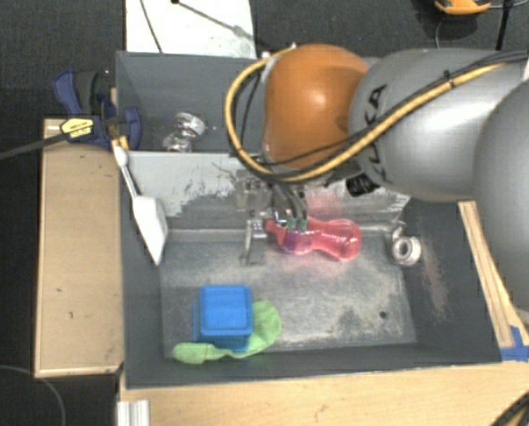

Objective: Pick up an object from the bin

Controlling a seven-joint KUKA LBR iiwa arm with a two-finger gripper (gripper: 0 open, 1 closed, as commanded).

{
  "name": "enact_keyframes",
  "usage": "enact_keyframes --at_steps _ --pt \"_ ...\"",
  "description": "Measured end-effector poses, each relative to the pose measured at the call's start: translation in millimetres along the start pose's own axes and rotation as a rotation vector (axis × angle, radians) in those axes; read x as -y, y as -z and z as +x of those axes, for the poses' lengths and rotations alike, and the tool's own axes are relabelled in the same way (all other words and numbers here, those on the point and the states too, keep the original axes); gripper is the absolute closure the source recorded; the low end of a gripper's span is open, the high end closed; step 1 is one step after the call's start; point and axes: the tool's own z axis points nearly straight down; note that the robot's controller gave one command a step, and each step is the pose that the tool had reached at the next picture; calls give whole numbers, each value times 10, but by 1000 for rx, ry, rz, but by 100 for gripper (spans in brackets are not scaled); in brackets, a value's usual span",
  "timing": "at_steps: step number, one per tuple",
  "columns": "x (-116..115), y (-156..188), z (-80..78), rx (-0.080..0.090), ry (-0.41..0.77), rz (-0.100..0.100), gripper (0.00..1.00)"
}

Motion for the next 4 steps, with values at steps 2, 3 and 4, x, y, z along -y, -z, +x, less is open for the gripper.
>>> enact_keyframes --at_steps 2,3,4 --pt "-217 -307 493 9 127 0 0" --pt "-257 -446 781 6 379 1 0" --pt "-301 -341 1064 5 187 1 0"
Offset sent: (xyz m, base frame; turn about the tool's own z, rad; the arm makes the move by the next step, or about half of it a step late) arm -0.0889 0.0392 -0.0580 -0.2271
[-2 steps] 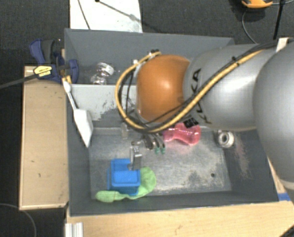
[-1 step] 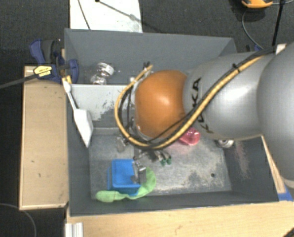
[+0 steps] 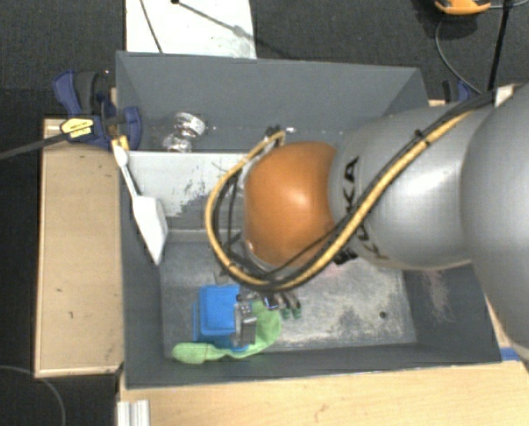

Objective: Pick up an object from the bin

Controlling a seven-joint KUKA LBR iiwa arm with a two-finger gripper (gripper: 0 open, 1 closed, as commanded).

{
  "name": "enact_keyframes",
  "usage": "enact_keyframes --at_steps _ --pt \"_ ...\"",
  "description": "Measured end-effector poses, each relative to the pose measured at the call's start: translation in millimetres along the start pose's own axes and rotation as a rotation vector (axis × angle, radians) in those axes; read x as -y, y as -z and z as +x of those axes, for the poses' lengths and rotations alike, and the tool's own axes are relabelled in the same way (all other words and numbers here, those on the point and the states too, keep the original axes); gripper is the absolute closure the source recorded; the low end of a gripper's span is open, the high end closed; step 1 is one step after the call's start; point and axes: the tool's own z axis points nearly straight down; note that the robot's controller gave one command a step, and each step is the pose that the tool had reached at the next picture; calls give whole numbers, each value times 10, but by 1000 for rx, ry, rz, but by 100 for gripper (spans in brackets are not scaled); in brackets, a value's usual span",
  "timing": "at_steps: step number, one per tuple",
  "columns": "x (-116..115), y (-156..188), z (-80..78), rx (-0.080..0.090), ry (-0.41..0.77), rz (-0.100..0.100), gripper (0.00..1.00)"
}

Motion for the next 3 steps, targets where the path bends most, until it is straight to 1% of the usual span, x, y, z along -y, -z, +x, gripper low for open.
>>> enact_keyframes --at_steps 1,2,3 --pt "11 -531 -116 1 75 -4 0" --pt "17 -455 -143 14 91 -5 100" --pt "17 -455 -143 14 90 -5 100"
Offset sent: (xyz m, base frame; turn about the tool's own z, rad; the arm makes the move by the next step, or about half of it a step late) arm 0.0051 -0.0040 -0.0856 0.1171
